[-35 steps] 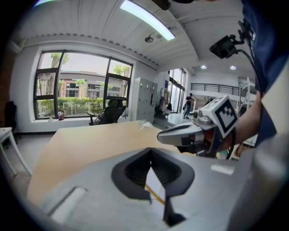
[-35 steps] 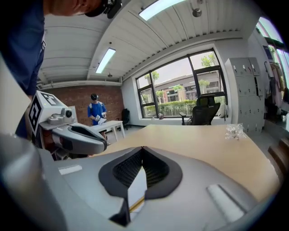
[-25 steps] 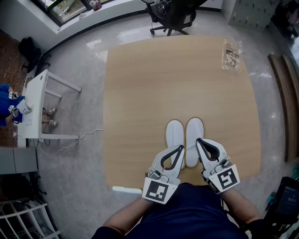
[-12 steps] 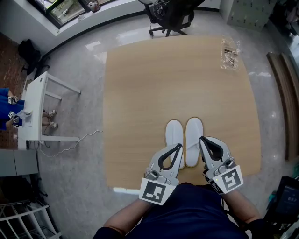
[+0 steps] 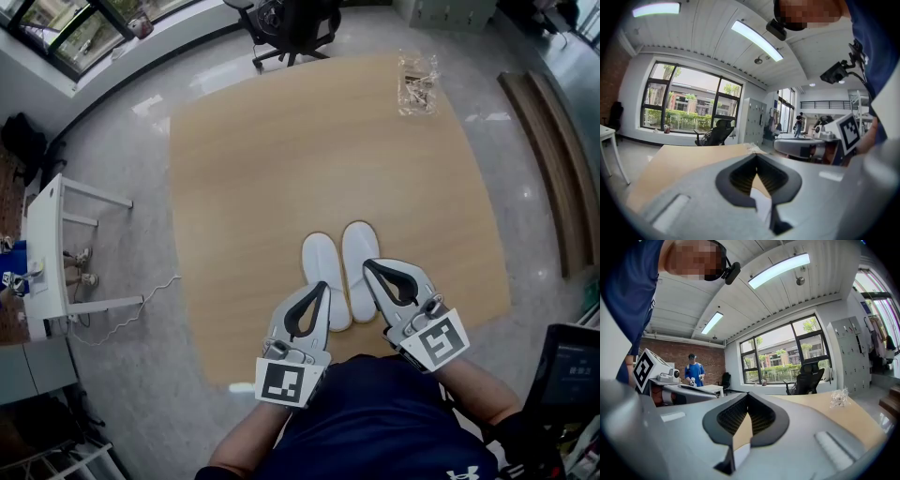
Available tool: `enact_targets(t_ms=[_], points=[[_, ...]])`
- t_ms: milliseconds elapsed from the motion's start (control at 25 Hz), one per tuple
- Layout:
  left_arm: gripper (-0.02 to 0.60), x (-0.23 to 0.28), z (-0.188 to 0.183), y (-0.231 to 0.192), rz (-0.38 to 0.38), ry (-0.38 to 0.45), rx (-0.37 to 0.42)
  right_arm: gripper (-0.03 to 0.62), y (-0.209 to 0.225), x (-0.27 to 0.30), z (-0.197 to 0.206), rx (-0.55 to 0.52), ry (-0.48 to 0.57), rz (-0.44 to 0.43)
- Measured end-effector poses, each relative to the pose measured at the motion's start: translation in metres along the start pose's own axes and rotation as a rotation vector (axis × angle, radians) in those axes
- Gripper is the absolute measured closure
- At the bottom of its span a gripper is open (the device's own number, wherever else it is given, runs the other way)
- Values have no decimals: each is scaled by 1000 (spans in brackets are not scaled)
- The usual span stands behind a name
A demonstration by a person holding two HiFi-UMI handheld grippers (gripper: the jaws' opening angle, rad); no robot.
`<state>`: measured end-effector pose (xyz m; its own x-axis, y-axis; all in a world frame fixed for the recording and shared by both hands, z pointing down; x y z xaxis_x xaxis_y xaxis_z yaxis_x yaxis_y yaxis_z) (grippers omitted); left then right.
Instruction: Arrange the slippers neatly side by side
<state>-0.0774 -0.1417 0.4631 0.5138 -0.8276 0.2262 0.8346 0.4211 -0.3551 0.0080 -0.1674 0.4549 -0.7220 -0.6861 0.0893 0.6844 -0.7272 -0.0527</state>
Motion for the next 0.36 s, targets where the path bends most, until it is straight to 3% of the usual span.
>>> enact_targets(t_ms=[200, 360], points=[[578, 0, 0, -9, -26, -5, 12, 583, -3, 12, 3, 0, 0, -34], [578, 12, -9, 11, -27, 11, 1, 583, 7, 3, -5, 26, 34, -32]])
Point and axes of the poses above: the fingertips, and each gripper's own axes: x forward along the fingers, y to its right, z out of its underside, the point moved 2 cm from there along -x, backward along the fingers, and after that the axes turned 11 degrees about -x, right-handed, at the moved point
